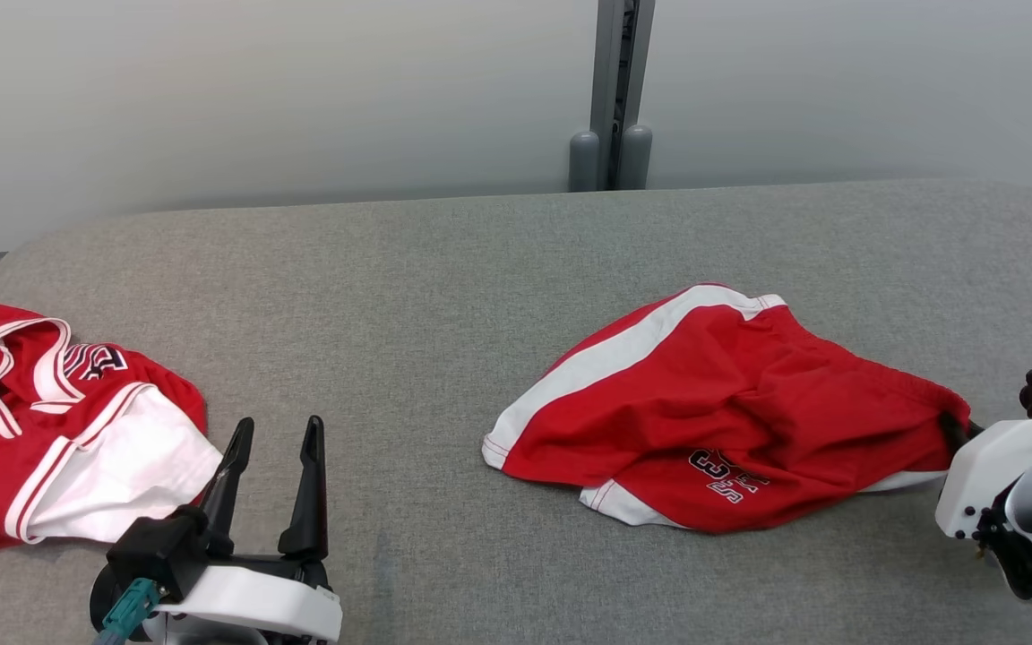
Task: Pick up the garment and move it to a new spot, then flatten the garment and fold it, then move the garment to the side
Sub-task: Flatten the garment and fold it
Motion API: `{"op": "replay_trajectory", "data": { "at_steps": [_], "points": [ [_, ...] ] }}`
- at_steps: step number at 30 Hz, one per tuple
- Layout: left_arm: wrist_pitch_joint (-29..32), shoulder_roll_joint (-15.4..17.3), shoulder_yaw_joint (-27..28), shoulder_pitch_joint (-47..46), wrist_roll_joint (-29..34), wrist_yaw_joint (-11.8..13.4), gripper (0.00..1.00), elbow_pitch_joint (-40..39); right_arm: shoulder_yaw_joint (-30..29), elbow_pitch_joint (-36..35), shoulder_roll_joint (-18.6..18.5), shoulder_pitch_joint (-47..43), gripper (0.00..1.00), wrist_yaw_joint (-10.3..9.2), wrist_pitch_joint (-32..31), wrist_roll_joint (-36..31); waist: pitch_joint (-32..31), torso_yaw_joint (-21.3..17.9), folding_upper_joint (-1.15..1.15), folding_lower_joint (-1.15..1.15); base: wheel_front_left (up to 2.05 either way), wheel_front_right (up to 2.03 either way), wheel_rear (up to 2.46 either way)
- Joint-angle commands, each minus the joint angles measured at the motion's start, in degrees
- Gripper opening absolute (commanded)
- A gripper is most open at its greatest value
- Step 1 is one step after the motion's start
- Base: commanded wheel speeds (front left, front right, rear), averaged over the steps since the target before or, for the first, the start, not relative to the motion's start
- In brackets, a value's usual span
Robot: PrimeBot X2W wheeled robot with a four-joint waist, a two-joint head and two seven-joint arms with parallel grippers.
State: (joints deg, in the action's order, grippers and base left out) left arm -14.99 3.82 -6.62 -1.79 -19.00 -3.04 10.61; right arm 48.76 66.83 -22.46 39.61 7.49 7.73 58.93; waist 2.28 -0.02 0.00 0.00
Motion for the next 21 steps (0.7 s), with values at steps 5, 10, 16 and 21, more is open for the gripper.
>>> {"op": "replay_trajectory", "data": {
  "at_steps": [5, 10, 16, 21],
  "points": [
    [-0.29, 0.07, 0.32, -1.09, 0.42, -0.41, 1.0, 0.43, -0.48, 1.52, 1.71, -0.41, 1.0, 0.01, 1.73, 0.29, 0.14, -0.4, 0.0, 0.0, 0.0, 0.0, 0.0],
    [-0.28, -0.05, 0.31, -0.98, 0.57, -0.67, 1.0, 0.93, -0.57, 1.15, 2.08, -1.41, 1.0, 0.01, 3.43, 0.31, -1.3, 0.13, 0.0, 0.0, 0.0, 0.0, 0.0],
    [-0.28, 0.09, 0.97, 0.26, 0.68, -0.65, 1.0, 0.89, -2.26, -3.21, 1.97, -1.99, 1.0, 0.01, 6.98, -0.26, -2.76, 0.39, 0.0, 0.0, 0.0, 0.0, 0.0],
    [-0.28, 0.26, 1.29, 0.89, 0.76, -0.75, 1.0, 0.48, -10.55, -12.14, 0.96, -3.7, 1.0, 0.01, 7.53, -3.34, -3.14, 0.55, 0.0, 0.0, 0.0, 0.0, 0.0]
  ]
}}
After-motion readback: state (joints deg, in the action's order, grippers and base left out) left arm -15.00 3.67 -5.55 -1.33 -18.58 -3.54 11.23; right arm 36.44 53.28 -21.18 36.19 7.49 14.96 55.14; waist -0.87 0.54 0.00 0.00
